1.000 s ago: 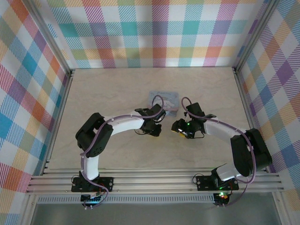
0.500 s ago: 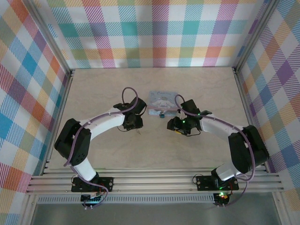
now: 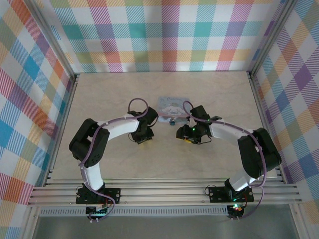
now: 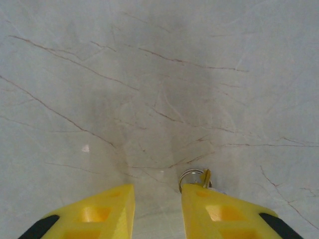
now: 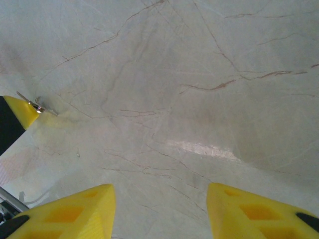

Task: Unlock a padlock with a key

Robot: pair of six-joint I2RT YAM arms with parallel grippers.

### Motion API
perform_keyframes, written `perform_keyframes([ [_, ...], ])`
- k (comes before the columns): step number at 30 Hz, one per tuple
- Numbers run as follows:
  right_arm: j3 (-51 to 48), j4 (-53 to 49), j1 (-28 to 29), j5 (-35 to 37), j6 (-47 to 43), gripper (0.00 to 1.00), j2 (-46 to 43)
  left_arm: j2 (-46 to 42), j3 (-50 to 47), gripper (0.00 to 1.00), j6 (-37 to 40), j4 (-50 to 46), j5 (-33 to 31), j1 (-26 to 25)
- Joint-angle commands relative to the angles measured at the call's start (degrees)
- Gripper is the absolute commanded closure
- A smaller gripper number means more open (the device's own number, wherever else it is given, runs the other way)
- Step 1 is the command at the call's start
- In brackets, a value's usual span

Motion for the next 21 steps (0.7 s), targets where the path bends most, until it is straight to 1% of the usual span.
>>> perform_keyframes([
  [1, 1.3, 0.4, 0.3, -1.3, -1.3, 0.49, 0.9, 1.1, 1.4, 0.72, -0.8, -0.5, 1.3, 0.7],
  [8, 2.1, 0.6, 0.3, -1.5, -1.2, 0.49, 1.4, -2.5, 4.4, 0.72, 1.3, -2.5, -0.3, 1.0],
  [12, 2.7, 0.7, 0.3, -1.8, -0.8, 0.49, 2.0, -1.0, 6.3, 0.71, 3.0, -3.6, 0.2, 1.0],
  [16, 3.1, 0.4, 0.3, -1.8, -0.9, 0.49, 2.1, 1.1, 6.1, 0.71, 2.7, -2.5, 2.1, 1.1],
  [21, 2.8, -0.1, 0.3, -1.8, -1.1, 0.49, 2.0, 2.9, 5.5, 0.71, 2.0, -2.7, 2.4, 1.0],
])
